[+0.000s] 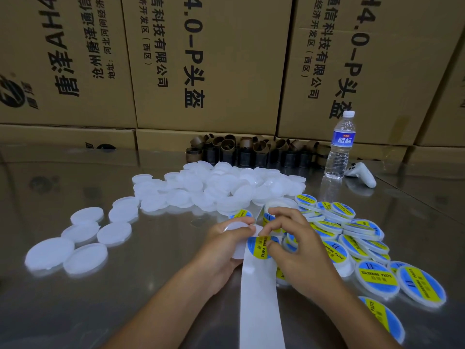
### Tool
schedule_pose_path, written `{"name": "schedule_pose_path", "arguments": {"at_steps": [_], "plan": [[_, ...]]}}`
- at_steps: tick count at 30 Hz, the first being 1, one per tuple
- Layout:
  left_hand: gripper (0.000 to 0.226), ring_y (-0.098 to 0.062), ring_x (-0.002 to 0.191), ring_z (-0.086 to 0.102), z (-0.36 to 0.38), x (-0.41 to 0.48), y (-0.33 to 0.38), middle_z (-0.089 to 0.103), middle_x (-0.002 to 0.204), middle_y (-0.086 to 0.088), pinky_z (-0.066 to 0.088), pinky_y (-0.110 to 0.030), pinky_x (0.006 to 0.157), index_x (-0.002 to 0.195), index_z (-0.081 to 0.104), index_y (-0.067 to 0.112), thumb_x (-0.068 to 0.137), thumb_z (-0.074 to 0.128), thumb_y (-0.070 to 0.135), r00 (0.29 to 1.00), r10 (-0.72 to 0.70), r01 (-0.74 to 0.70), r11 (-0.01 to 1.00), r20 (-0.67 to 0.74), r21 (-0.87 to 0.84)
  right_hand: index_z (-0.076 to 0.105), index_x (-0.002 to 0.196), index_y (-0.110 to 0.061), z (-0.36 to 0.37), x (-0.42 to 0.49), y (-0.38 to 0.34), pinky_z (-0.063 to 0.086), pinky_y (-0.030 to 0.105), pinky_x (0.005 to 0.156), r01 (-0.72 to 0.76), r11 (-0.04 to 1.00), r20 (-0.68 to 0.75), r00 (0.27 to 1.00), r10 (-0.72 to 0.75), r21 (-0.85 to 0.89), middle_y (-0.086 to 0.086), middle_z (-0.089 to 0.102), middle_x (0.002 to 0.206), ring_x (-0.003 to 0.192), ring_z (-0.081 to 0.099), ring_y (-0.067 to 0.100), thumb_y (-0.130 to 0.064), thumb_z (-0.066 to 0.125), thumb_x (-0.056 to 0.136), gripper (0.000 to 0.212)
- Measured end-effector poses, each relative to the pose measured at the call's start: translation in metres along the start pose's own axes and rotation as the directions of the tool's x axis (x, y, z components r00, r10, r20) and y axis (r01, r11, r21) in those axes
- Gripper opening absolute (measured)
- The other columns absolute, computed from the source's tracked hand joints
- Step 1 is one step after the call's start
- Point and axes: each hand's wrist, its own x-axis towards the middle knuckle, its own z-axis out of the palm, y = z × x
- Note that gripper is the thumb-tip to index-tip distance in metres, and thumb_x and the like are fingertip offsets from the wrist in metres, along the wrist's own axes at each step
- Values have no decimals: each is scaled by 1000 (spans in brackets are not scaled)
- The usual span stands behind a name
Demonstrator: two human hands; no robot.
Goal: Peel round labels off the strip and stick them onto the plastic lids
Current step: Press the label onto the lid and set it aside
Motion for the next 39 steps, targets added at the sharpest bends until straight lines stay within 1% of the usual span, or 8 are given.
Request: {"name": "schedule_pose_path", "arguments": {"at_steps": [5, 10, 13, 20, 23, 26, 29, 39], "plan": [[15, -32, 82, 63, -1, -1, -1, 66, 92, -20, 52, -39, 76, 100, 63, 7, 88, 61, -2, 999, 31, -29, 999, -29, 44, 68, 60, -29, -1, -1, -8, 36, 20, 96, -90, 958, 56, 995, 77, 274, -12, 57, 117, 119, 48, -2, -39, 64, 83, 26], [11, -25, 76, 60, 1, 0, -5, 65, 88, -14, 51, -33, 70, 89, 64, 11, 89, 62, 1, 995, 71, -67, 995, -67, 72, 61, 51, -18, -4, 3, -9, 41, 7, 80, -135, 870, 39, 990, 133, 475, -9, 67, 106, 103, 58, -1, -51, 46, 81, 48], [12, -25, 76, 62, 1, 0, -5, 66, 83, -13, 53, -38, 78, 86, 65, 10, 87, 63, -1, 994, 72, -69, 997, -81, 39, 64, 56, -21, -7, 5, -7, 45, 18, 81, -144, 813, -3, 984, 176, 564, -7, 70, 99, 97, 63, 4, -58, 52, 80, 46], [9, -23, 71, 62, -1, 6, -4, 66, 75, -11, 51, -29, 62, 93, 64, 7, 86, 66, 1, 976, 123, -125, 992, -180, 5, 68, 96, -42, -5, 5, -11, 50, 20, 79, -129, 858, -18, 987, 159, 498, -12, 66, 102, 84, 70, 14, -49, 57, 86, 17], [7, -22, 67, 68, -1, 7, 1, 70, 71, -5, 55, -25, 56, 84, 66, 8, 87, 64, 3, 972, 149, -165, 983, -182, -74, 65, 103, -40, -3, 4, -11, 51, 25, 80, -132, 862, -13, 987, 158, 489, -4, 65, 101, 84, 70, 18, -46, 53, 78, 28], [12, -18, 62, 69, 1, 6, 6, 71, 70, -4, 56, -26, 59, 85, 65, 9, 92, 59, 18, 987, 128, -143, 974, -97, -176, 62, 106, -36, -3, 4, -9, 52, 20, 73, -98, 864, -40, 990, 135, 494, -3, 67, 96, 80, 70, 16, -23, 60, 86, 24], [30, -21, 60, 69, 1, 2, 7, 71, 73, -9, 57, -28, 55, 94, 61, 8, 95, 49, 35, 999, 42, -35, 962, 21, -270, 60, 109, -33, -5, 5, -6, 52, 19, 72, -58, 874, -90, 989, 115, 483, 0, 69, 97, 80, 69, 17, 2, 60, 87, 41], [60, -28, 74, 72, 4, -4, 6, 73, 86, -16, 59, -35, 61, 110, 60, 3, 97, 28, 53, 980, -58, 84, 988, 190, -133, 67, 96, -22, -6, 6, -9, 48, 14, 70, 0, 859, -20, 1000, 12, 513, -8, 72, 89, 84, 65, 5, 6, 53, 89, 32]]}}
